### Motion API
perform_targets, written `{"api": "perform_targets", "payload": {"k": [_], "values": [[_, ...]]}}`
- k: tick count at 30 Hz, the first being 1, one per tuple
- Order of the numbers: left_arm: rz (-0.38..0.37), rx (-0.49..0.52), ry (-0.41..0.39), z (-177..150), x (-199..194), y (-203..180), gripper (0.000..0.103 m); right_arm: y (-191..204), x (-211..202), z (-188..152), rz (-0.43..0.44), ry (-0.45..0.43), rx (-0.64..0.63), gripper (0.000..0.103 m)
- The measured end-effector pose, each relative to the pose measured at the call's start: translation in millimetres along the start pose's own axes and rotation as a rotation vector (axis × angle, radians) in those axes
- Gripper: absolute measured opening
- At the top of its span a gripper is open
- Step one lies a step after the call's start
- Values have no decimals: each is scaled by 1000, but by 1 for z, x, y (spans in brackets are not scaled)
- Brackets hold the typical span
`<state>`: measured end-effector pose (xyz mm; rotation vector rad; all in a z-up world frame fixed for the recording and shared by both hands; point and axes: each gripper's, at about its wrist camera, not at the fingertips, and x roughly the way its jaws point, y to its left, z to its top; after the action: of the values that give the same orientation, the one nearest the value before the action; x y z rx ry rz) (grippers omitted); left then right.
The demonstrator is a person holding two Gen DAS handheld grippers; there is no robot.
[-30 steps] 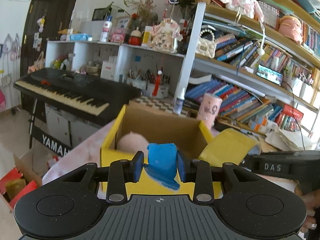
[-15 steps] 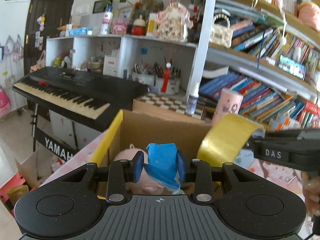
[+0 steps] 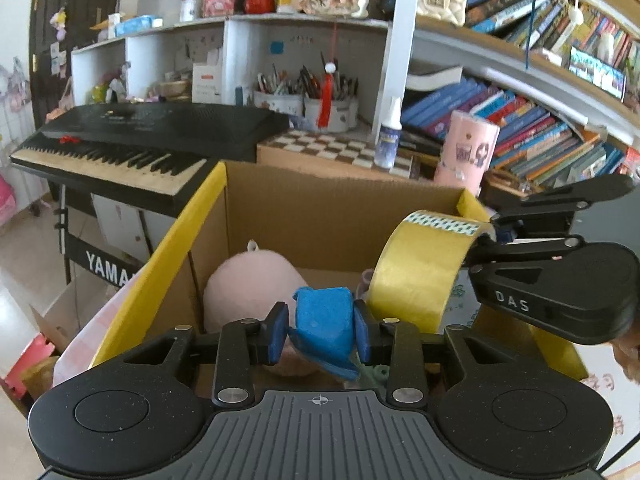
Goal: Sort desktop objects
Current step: 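Lower into the yellow box and open the right gripper while the left gripper releases the block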
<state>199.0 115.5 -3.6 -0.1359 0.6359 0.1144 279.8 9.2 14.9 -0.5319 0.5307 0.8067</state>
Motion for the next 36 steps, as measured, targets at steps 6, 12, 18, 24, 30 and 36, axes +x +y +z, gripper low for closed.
{"api": "perform_targets", "payload": {"k": [6, 12, 18, 24, 30, 36], "values": [[29, 63, 45, -2, 9, -5, 33, 1, 19, -2, 59, 92, -36, 9], [46, 86, 66, -2, 16, -7, 33, 2, 24, -1, 72, 120, -53, 9], [41, 61, 48, 0, 10, -5, 41, 1, 22, 1, 60, 111, -5, 15], [26, 45, -9, -4, -12, -5, 64, -3, -5, -2, 17, 43, 56, 27], [16, 31, -67, -6, -36, -6, 79, -4, -41, -7, -28, -45, 168, 29], [-3, -1, -129, -10, -64, -3, 87, 1, -81, -22, -77, -115, 283, 30]]}}
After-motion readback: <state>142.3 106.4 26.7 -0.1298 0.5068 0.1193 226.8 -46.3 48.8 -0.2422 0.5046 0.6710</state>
